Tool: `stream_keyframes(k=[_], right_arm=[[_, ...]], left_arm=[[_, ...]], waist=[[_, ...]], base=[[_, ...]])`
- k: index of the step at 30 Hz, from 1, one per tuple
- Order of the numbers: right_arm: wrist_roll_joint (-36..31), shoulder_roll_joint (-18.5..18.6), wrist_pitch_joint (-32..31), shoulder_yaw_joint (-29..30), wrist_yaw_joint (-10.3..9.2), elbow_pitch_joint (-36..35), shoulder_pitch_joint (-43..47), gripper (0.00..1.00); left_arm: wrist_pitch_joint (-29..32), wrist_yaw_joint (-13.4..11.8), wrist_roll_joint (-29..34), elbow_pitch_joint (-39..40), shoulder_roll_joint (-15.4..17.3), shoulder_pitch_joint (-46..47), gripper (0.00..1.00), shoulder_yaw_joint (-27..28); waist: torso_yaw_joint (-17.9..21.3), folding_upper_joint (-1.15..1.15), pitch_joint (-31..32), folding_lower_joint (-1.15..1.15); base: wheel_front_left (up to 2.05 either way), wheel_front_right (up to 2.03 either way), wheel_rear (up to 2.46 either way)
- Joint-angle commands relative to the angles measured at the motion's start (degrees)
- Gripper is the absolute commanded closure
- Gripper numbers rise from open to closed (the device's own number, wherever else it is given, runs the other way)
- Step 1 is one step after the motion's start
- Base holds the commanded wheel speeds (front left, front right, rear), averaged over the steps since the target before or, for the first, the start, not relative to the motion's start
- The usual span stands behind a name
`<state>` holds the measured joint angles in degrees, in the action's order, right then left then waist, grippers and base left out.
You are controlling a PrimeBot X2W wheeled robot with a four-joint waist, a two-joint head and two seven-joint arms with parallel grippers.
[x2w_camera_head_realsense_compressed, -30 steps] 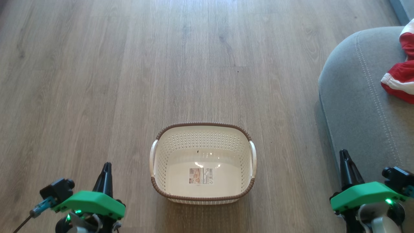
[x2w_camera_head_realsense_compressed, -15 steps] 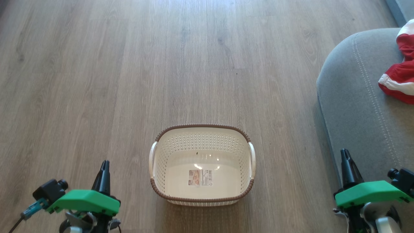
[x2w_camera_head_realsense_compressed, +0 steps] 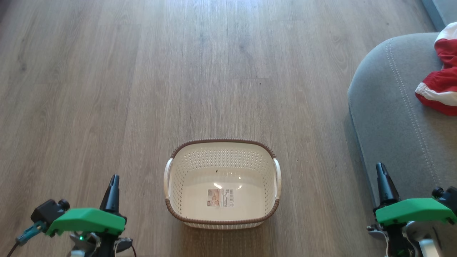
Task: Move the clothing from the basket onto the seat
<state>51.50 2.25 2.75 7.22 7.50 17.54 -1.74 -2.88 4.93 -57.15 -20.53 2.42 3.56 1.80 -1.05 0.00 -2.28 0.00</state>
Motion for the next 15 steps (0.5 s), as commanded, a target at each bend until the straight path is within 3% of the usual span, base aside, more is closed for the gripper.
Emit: stream_keyframes(k=[1,15], right_arm=[[1.55,0.48,-0.45,-0.45,0.00,-2.19,-2.74,1.00],[11.78,0.52,-2.75,-0.51,0.00,-2.54,-3.19,1.00]], left_arm=[[0.38,0.57,-1.37,2.15,0.39,2.40,1.00,1.41],[2.73,1.09,-10.16,3.28,0.41,2.46,1.00,2.28]], waist=[[0.02,0.00,0.04,0.00],[0.29,0.00,0.58,0.00]], base=[[0.00,0.00,0.00],[0.00,0.00,0.00]])
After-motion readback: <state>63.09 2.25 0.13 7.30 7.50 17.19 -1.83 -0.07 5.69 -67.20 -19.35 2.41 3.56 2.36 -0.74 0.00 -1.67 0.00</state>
